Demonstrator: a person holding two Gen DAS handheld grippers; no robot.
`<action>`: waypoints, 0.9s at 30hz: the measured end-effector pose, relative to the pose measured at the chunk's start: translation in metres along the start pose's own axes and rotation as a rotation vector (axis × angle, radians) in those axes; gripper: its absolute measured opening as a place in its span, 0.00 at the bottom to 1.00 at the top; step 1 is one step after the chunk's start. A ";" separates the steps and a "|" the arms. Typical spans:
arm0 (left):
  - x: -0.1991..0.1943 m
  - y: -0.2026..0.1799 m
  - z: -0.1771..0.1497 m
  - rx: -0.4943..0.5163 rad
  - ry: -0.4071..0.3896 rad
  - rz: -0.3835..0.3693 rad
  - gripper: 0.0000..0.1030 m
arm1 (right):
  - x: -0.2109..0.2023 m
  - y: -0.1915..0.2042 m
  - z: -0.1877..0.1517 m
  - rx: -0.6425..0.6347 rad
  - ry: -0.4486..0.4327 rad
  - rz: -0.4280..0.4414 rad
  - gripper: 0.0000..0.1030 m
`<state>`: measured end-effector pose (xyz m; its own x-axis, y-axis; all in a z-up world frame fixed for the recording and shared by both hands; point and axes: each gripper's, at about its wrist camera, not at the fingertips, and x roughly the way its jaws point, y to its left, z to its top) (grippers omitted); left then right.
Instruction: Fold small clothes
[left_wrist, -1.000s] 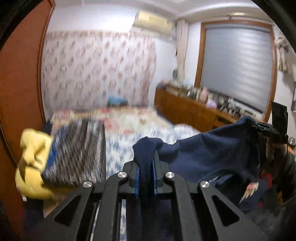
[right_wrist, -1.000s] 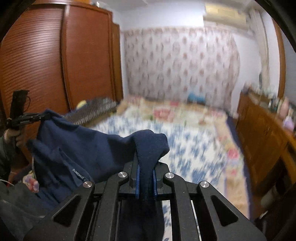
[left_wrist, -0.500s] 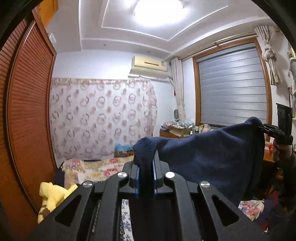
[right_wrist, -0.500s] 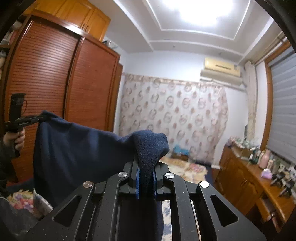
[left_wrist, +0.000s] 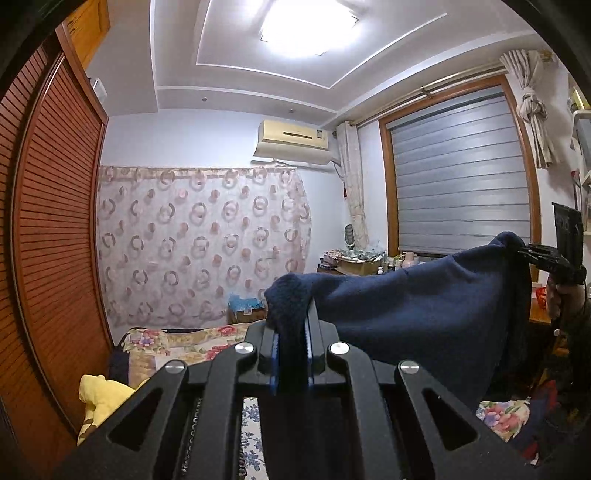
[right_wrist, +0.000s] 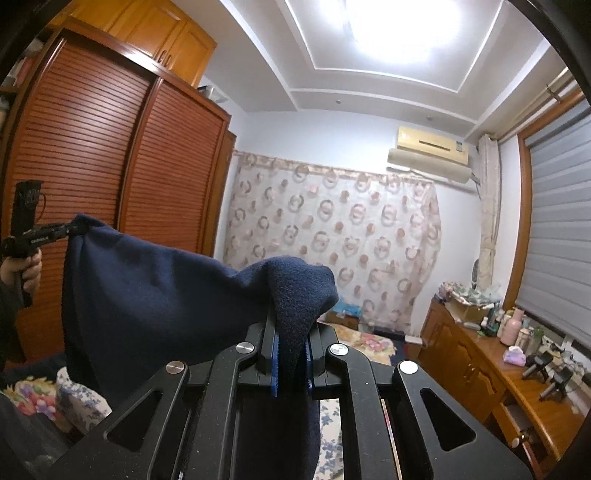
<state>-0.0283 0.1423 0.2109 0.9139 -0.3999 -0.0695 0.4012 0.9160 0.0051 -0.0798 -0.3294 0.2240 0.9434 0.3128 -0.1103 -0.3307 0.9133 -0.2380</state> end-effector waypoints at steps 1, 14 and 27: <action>0.003 -0.002 -0.004 0.003 0.007 0.005 0.07 | 0.003 -0.002 -0.001 -0.003 0.007 -0.004 0.07; 0.205 0.032 -0.110 -0.002 0.283 0.042 0.08 | 0.178 -0.060 -0.128 0.049 0.309 0.019 0.07; 0.343 0.037 -0.175 -0.020 0.529 0.071 0.09 | 0.340 -0.110 -0.230 0.121 0.591 0.042 0.07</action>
<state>0.2896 0.0445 0.0125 0.7809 -0.2703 -0.5632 0.3332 0.9428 0.0094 0.2715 -0.3833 -0.0092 0.7439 0.1832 -0.6427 -0.3292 0.9374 -0.1138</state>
